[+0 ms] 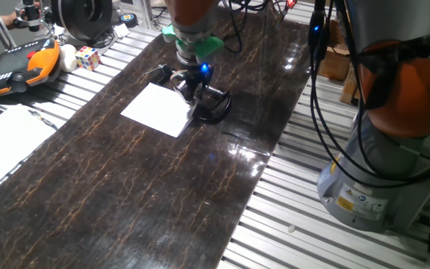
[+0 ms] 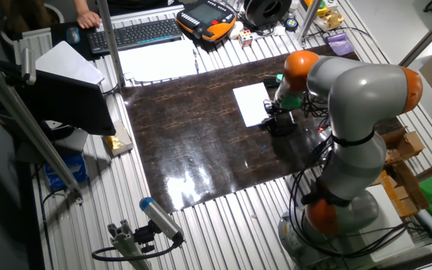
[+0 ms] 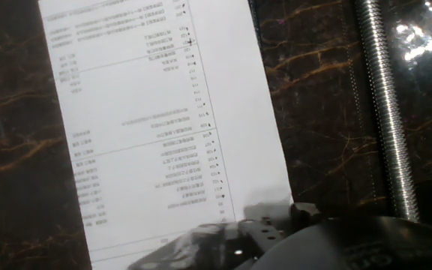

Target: Unfold a piece of paper

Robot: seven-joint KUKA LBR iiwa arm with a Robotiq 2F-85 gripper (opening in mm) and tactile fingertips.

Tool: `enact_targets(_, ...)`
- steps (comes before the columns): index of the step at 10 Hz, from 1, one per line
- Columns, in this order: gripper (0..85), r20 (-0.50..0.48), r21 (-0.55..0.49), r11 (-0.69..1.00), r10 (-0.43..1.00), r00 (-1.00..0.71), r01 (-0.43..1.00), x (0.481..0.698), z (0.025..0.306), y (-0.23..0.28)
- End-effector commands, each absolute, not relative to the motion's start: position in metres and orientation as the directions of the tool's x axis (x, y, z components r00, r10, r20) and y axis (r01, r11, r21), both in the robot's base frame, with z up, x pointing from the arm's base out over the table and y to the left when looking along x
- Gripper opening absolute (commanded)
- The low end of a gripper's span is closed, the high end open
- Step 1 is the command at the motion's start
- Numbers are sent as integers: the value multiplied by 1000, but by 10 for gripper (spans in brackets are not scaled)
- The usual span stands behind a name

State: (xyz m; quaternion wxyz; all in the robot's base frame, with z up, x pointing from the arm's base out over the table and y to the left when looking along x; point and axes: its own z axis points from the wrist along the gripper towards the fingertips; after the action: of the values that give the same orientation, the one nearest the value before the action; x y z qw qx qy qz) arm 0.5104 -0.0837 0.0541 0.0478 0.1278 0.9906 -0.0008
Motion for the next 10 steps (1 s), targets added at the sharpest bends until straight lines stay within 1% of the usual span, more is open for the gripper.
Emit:
enact_targets(1, 10, -94, 18, 968, 251, -963, 250, 511, 54, -83)
enact_targets(3, 10, -98, 9, 970, 244, -965, 244, 514, 56, -79)
enact_targets(6, 10, -74, 5, 969, 247, -966, 248, 522, 67, -64)
enact_targets(8, 10, -42, 16, 958, 287, -957, 287, 530, 83, -41)
enact_targets(10, 10, -38, -19, 944, 330, -943, 330, 537, 103, -7)
